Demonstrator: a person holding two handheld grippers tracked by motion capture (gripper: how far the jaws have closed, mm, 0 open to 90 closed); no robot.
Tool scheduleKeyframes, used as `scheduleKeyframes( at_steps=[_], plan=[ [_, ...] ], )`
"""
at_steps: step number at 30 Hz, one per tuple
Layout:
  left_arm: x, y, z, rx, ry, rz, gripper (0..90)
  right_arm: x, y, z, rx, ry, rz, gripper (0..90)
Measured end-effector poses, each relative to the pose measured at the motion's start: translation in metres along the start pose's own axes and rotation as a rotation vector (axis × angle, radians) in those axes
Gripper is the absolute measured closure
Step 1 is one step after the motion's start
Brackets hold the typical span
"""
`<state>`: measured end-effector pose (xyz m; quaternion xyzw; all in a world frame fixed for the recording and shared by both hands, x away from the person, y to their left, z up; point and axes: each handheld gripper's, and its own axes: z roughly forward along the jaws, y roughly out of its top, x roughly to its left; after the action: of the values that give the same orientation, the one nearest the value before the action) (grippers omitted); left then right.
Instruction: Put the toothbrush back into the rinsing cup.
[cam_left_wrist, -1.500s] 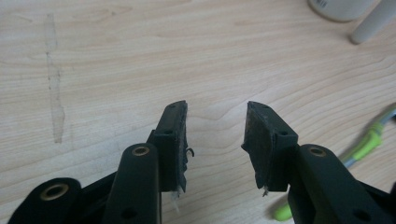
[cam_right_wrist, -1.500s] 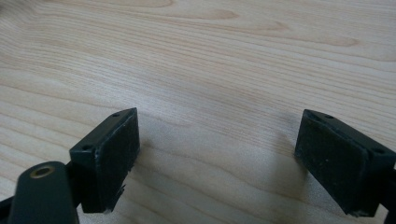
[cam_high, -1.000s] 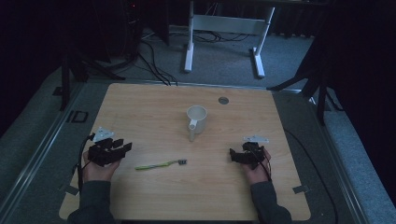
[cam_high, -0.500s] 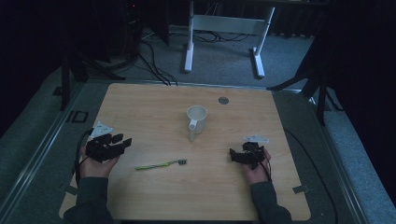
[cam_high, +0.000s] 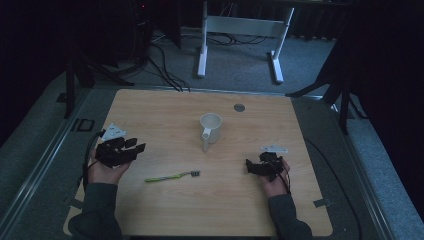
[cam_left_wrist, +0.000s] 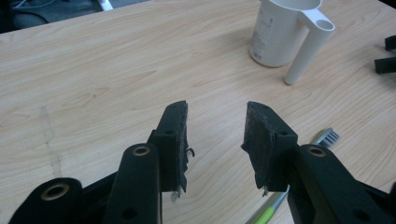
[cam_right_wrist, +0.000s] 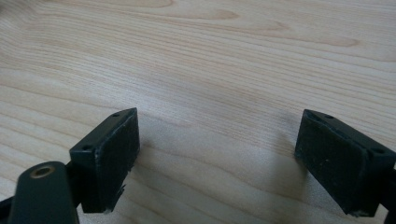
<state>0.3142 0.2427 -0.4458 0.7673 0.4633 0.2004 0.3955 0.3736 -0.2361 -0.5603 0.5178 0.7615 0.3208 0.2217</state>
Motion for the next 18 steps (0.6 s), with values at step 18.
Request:
scheduleKeyframes(
  at_steps=[18],
  plan=[
    [-0.004,0.017,0.009,0.015,-0.016,0.054,59.6,0.000,0.000,0.000,0.000,0.000,0.001,13.5]
  ],
)
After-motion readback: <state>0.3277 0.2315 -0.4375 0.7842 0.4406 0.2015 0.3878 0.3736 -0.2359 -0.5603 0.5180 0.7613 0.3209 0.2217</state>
